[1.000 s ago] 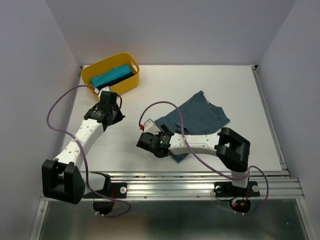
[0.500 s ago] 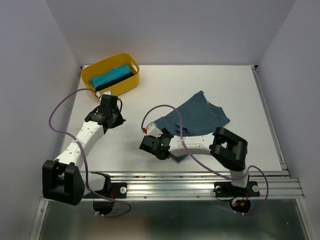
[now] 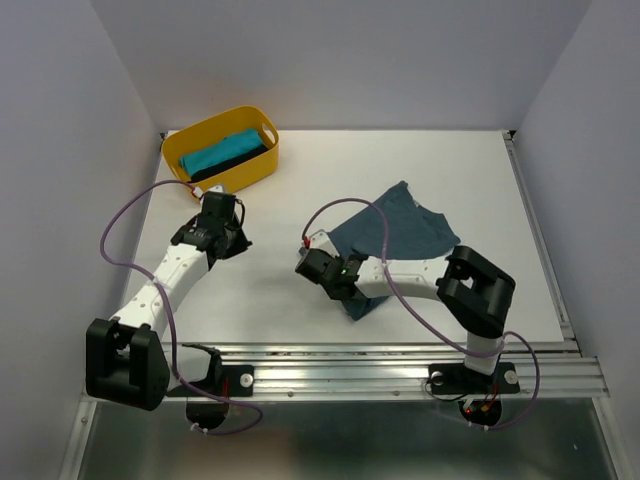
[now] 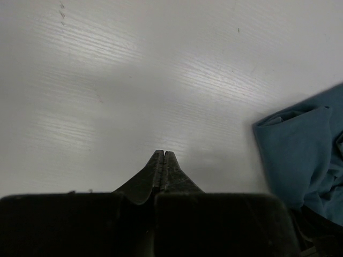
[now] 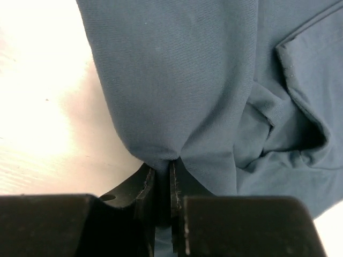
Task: Roll the t-shirts
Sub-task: Roll the T-shirt to the center of the board.
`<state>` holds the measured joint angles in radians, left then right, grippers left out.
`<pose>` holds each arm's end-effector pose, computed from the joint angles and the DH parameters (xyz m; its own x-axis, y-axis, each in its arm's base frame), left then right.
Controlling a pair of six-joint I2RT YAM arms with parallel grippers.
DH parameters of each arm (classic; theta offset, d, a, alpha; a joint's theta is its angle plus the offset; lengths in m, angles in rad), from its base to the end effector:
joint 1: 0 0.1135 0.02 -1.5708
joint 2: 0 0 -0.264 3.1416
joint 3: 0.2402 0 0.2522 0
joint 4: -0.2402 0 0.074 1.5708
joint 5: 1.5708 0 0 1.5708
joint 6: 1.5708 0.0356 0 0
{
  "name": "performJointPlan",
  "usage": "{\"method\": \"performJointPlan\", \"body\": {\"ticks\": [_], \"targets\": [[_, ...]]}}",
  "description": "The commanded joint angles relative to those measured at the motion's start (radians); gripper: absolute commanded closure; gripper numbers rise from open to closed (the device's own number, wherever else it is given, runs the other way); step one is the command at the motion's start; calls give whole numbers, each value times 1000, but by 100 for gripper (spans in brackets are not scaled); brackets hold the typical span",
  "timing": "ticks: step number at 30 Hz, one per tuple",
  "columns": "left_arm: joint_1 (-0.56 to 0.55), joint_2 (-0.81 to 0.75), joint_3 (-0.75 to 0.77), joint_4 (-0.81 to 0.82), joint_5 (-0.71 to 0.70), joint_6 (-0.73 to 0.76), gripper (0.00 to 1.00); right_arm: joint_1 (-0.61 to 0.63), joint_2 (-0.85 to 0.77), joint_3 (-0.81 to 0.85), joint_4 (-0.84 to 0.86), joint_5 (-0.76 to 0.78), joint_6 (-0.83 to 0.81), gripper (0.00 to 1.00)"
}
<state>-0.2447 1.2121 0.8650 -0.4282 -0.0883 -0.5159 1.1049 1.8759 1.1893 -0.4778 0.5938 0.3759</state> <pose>0.2494 -0.0590 0.2572 -0.6796 -0.3368 -0.6517 -0.1782 0.9376 -0.2986 0.1830 0.3196 0.1614 -0.6192 -0.5541 -0.5564 -0.4449 0.8314 -0.3329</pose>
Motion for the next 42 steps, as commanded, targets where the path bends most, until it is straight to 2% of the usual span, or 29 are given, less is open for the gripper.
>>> {"method": "performJointPlan", "body": {"ticks": [1,12,17,20,25,35,42], "targets": [[7,-17,-12,23,7,13,100,-69,-89,-43,117,-182,29,99],[4,-37,-21,39,64,16,100,-218,-204,-120,263,-678,179,99],[-1,-66,-34,42,87,20,100,-252,-222,-163,349,-813,270,99],[-21,-74,-41,55,140,20,100,-273,-230,-212,447,-885,325,99],[-88,-68,-46,65,153,14,100,-309,-254,-316,615,-974,425,99],[-251,-85,-96,86,188,-50,100,-370,-268,-430,792,-1095,561,99],[-280,-71,-87,112,202,-73,98,-404,-258,-476,892,-1171,613,99]]}}
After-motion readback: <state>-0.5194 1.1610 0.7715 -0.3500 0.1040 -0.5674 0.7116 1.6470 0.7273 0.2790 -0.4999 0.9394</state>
